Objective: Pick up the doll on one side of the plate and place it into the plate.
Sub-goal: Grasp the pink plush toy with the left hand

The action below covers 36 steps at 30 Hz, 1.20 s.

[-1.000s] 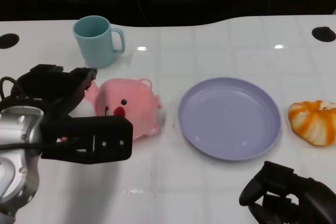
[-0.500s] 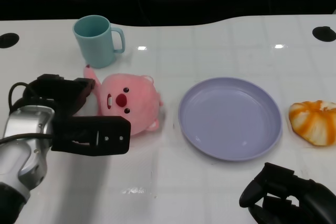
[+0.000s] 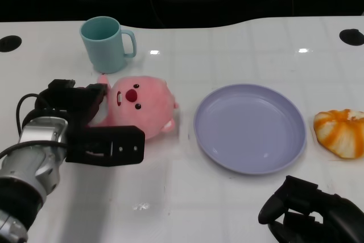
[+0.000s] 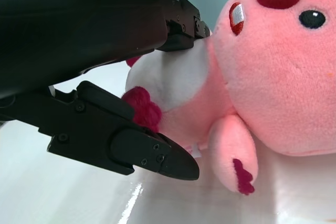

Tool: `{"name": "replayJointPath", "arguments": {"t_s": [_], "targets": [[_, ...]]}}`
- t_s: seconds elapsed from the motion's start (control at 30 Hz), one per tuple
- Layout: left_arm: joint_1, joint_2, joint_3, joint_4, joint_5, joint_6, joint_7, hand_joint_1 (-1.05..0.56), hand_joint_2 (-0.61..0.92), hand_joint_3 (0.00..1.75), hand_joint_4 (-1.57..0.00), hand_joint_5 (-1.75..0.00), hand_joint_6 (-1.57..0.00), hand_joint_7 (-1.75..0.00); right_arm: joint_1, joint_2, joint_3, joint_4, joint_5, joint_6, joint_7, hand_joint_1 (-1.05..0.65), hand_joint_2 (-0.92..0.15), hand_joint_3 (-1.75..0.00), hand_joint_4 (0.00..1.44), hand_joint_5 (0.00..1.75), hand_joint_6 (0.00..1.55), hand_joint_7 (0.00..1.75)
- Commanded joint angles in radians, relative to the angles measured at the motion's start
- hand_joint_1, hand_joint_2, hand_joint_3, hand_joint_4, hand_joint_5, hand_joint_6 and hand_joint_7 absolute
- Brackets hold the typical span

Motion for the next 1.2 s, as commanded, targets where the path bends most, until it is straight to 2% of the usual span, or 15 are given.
{"name": "replayJointPath", "arguments": {"t_s": [0.03,0.07,0.1,0.13,0.2,0.23,0.27,0.33,0.43,0.5,0.53,0.6,0.83,1.0,1.2], "targets": [[-0.032,-0.021,-0.017,0.104,-0.024,-0.02,0.0,-0.55,0.9,0.0,-0.27,-0.16,-0.35,-0.03,0.005,0.0,0.004,0.005,0.002,-0.008,0.002,-0.27,-0.92,-0.49,0.65,1.75,0.49,1.63],[-0.037,-0.029,-0.014,0.136,-0.038,-0.034,0.012,-0.53,0.9,0.0,-0.32,-0.14,-0.38,-0.02,0.006,0.001,0.004,0.004,0.001,-0.008,0.0,-0.27,-0.92,-0.49,0.65,1.75,0.49,1.63],[-0.042,-0.036,-0.011,0.165,-0.051,-0.049,0.028,-0.44,0.9,0.0,-0.48,-0.13,-0.5,-0.03,0.008,0.001,0.005,0.003,-0.001,-0.008,-0.002,-0.27,-0.92,-0.49,0.66,1.75,0.49,1.63],[-0.047,-0.042,-0.01,0.193,-0.061,-0.062,0.044,-0.34,0.9,0.0,-0.76,-0.22,-0.66,-0.04,0.009,0.002,0.006,0.002,-0.004,-0.009,-0.004,-0.27,-0.92,-0.49,0.66,1.75,0.5,1.63],[-0.059,-0.053,-0.013,0.244,-0.075,-0.081,0.068,-0.23,0.91,0.01,-0.77,-0.98,-0.88,-0.04,0.011,0.003,0.007,0.001,-0.007,-0.012,-0.005,-0.28,-0.92,-0.48,0.66,1.75,0.5,1.63],[-0.064,-0.056,-0.014,0.263,-0.08,-0.088,0.077,-0.2,0.92,0.02,-0.77,-1.19,-0.96,-0.04,0.012,0.004,0.007,0.001,-0.007,-0.014,-0.004,-0.27,-0.92,-0.49,0.66,1.75,0.5,1.62],[-0.064,-0.056,-0.015,0.279,-0.087,-0.106,0.094,-0.2,0.92,0.04,-0.76,-1.27,-0.99,-0.04,0.013,0.004,0.007,0.0,-0.008,-0.016,-0.004,-0.27,-0.92,-0.49,0.66,1.75,0.5,1.62],[-0.066,-0.055,-0.018,0.309,-0.095,-0.137,0.124,-0.27,0.88,0.02,-0.72,-1.56,-1.22,-0.09,0.014,0.005,0.006,0.0,-0.009,-0.019,-0.002,-0.27,-0.92,-0.49,0.66,1.75,0.5,1.62],[-0.069,-0.053,-0.036,0.341,-0.081,-0.16,0.188,-0.29,0.9,0.08,-0.73,-1.71,-1.31,-0.18,0.016,0.007,0.005,-0.003,-0.007,-0.015,-0.002,-0.27,-0.92,-0.5,0.66,1.75,0.5,1.62],[-0.069,-0.051,-0.043,0.355,-0.079,-0.176,0.234,-0.29,0.91,0.25,-0.72,-1.74,-0.84,-1.03,0.016,0.006,0.007,-0.01,-0.012,-0.009,-0.005,-0.27,-0.92,-0.5,0.66,1.75,0.49,1.62],[-0.069,-0.047,-0.045,0.359,-0.081,-0.185,0.246,-0.29,0.92,0.31,-0.72,-1.74,-0.68,-1.28,0.017,0.008,0.008,-0.014,-0.011,-0.006,-0.006,-0.27,-0.92,-0.5,0.65,1.75,0.49,1.62],[-0.068,-0.038,-0.047,0.361,-0.085,-0.205,0.271,-0.29,0.92,0.36,-0.71,-1.75,-0.64,-1.34,0.02,0.012,0.009,-0.021,-0.006,0.0,-0.007,-0.27,-0.92,-0.5,0.65,1.75,0.49,1.62],[-0.059,-0.007,-0.042,0.348,-0.088,-0.269,0.392,-0.23,0.91,0.17,-0.78,-1.75,-0.57,-1.71,0.025,0.011,0.019,-0.044,-0.009,0.018,-0.009,-0.28,-0.92,-0.51,0.65,1.75,0.49,1.63],[-0.031,0.011,-0.028,0.326,-0.095,-0.32,0.489,-0.2,0.88,0.13,-0.84,-1.75,-0.64,-1.75,0.022,0.014,0.02,-0.044,-0.008,0.023,-0.015,-0.28,-0.92,-0.51,0.65,1.75,0.49,1.63],[0.011,0.018,0.007,0.258,-0.137,-0.322,0.485,-0.18,0.9,0.15,-0.87,-1.75,-0.64,-1.75,0.024,0.009,0.008,-0.042,-0.002,0.025,-0.012,-0.28,-0.92,-0.5,0.66,1.75,0.49,1.63]]}}
